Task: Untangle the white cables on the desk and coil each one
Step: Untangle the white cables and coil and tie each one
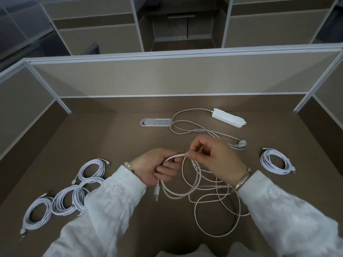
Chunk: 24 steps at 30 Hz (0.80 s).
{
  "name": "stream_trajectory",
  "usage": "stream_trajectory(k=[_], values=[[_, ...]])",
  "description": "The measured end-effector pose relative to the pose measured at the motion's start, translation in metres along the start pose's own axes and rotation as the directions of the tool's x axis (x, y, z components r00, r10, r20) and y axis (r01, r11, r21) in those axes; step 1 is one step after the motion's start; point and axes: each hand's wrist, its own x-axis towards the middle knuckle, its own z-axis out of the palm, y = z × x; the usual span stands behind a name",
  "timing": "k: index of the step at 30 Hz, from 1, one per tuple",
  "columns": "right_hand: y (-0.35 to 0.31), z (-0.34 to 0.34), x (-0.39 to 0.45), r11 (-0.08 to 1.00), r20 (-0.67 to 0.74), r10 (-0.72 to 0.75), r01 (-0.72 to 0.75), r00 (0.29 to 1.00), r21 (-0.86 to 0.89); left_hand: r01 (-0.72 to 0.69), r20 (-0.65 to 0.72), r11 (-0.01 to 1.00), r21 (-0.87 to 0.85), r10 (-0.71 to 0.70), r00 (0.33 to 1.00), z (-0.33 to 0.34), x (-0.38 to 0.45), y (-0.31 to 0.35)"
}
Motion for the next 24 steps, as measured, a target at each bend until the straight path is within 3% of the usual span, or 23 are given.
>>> stream_trajectory(k=[9,12,14,17,21,24], values=[[0.006,0.007,-0.002,0.996,-0.013,-0.007,0.006,1.000,-0.086,0.022,0.016,1.000,-0.012,-0.022,1.000,0.005,0.006,-0.003],[0.012,0.007,-0.004,0.991,-0.020,0.086,-0.088,0.996,-0.098,0.016,0.057,0.993,-0.118,-0.009,0.998,0.002,0.001,0.001],[0.016,0.005,-0.006,0.964,0.152,0.235,-0.250,0.960,0.093,-0.010,0.049,0.981,-0.193,0.020,0.999,-0.001,-0.001,0.002],[0.021,0.008,-0.012,0.717,0.341,0.351,-0.484,0.872,0.501,-0.051,-0.043,0.983,-0.174,0.044,0.998,-0.008,0.002,-0.004],[0.025,0.014,-0.012,0.714,0.281,0.372,-0.466,0.885,0.522,-0.118,-0.189,0.992,-0.047,0.107,0.976,-0.008,0.006,-0.014],[0.032,0.019,-0.010,0.699,0.251,0.410,-0.479,0.877,0.531,-0.201,-0.223,0.974,-0.102,0.174,0.959,-0.010,0.003,-0.010]])
